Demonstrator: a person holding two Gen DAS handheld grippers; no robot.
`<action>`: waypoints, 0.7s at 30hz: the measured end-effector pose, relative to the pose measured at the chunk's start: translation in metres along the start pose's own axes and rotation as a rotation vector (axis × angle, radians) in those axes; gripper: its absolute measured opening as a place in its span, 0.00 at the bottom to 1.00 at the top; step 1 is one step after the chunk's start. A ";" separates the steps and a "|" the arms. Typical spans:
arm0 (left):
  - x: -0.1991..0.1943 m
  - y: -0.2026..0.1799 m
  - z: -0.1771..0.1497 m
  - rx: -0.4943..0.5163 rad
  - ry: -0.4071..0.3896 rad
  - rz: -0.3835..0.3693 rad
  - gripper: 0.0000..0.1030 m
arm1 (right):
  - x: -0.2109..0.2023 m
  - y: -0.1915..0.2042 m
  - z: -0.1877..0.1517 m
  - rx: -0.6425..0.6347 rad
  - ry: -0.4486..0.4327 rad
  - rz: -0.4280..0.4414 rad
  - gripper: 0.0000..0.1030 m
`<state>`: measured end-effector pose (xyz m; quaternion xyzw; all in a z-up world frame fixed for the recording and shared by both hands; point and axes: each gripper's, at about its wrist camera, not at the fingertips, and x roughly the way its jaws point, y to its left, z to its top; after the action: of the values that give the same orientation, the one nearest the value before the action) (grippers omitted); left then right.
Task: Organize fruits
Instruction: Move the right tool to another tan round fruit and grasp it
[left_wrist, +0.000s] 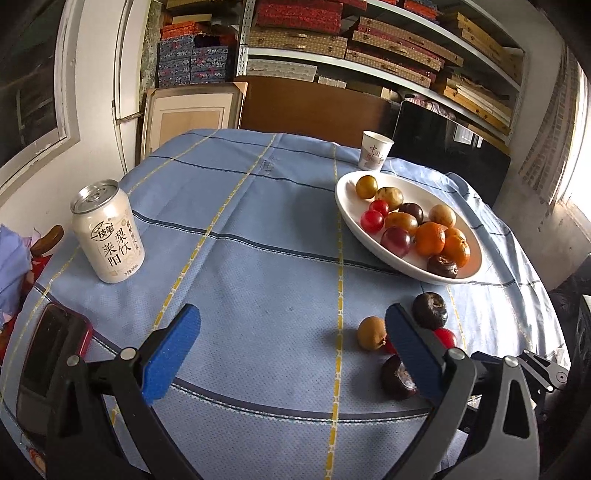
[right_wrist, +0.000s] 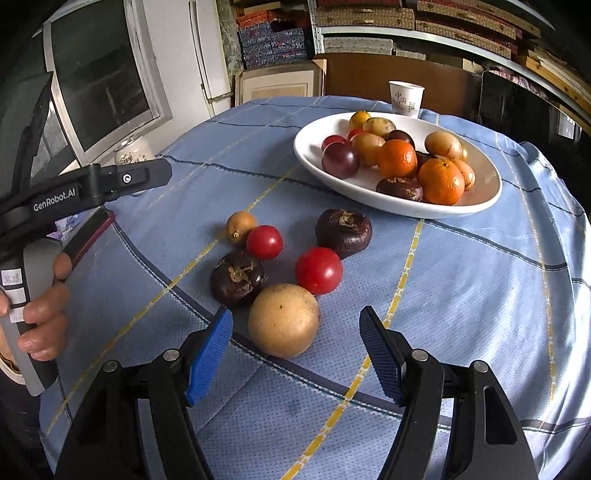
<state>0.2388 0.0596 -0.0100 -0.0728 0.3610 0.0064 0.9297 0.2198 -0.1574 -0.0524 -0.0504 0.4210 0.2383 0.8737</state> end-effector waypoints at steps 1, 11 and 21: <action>0.000 0.000 0.000 0.000 0.001 0.000 0.95 | 0.000 0.000 0.000 -0.001 0.001 0.000 0.70; 0.001 0.002 -0.002 -0.009 0.007 0.000 0.95 | 0.004 0.003 -0.001 -0.008 0.018 0.014 0.64; 0.001 0.001 -0.002 -0.008 0.009 -0.002 0.95 | 0.007 0.003 -0.002 -0.012 0.027 0.016 0.60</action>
<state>0.2386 0.0603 -0.0124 -0.0767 0.3652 0.0067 0.9278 0.2207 -0.1523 -0.0581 -0.0554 0.4318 0.2473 0.8656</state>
